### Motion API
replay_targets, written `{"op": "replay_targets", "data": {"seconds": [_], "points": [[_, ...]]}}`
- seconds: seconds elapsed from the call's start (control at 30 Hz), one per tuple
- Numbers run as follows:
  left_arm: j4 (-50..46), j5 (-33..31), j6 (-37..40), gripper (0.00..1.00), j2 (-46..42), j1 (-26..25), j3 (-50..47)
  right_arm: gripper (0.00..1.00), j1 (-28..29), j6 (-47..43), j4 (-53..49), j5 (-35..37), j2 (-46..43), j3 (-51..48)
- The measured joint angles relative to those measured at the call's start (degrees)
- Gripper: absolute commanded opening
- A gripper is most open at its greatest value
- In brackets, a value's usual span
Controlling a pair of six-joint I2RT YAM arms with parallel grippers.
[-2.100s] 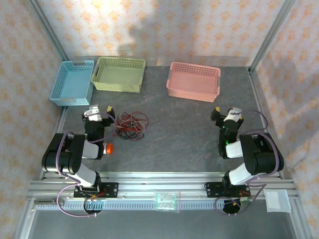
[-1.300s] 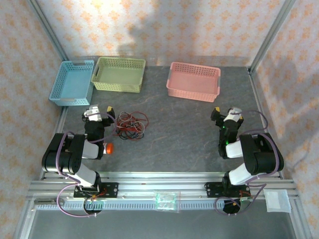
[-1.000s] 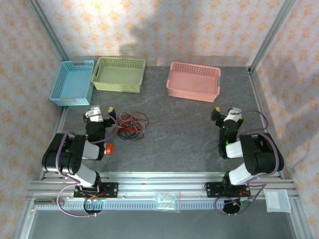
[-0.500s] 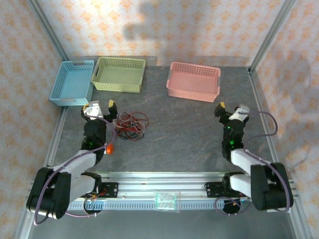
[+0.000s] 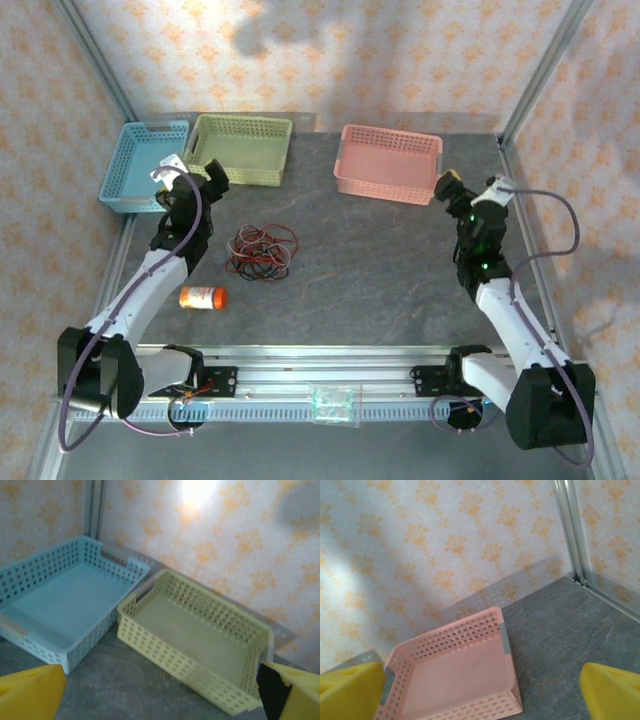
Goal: Untangle the cables
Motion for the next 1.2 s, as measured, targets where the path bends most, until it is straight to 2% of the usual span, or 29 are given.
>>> {"op": "replay_targets", "data": {"seconds": [0.17,0.37,0.53,0.7,0.97,1.2], "points": [[-5.6,6.8,-1.2,1.0,5.6,0.0,4.5,1.0,0.0,3.2,-10.9,0.1,7.5,10.5],[-6.1,17.1,-1.4,0.99,12.2,-0.6,8.8,0.99,0.0,1.5,-18.5,-7.3,18.0,18.9],[-6.0,21.7,-1.6,0.99,15.6,-4.9,11.4,0.98,1.0,-4.5,-25.2,-15.6,29.7,28.6],[-5.6,23.6,-2.4,0.99,18.1,-11.0,12.2,1.0,5.1,-12.2,-30.3,-18.4,38.1,36.7],[-2.0,27.2,-5.7,0.99,20.0,-14.4,12.2,1.0,11.3,-29.2,-33.3,-18.2,45.6,43.9],[3.1,30.2,-9.8,0.99,21.3,-18.4,12.2,1.0,12.1,-37.3,-38.0,-14.5,54.4,52.2]]}}
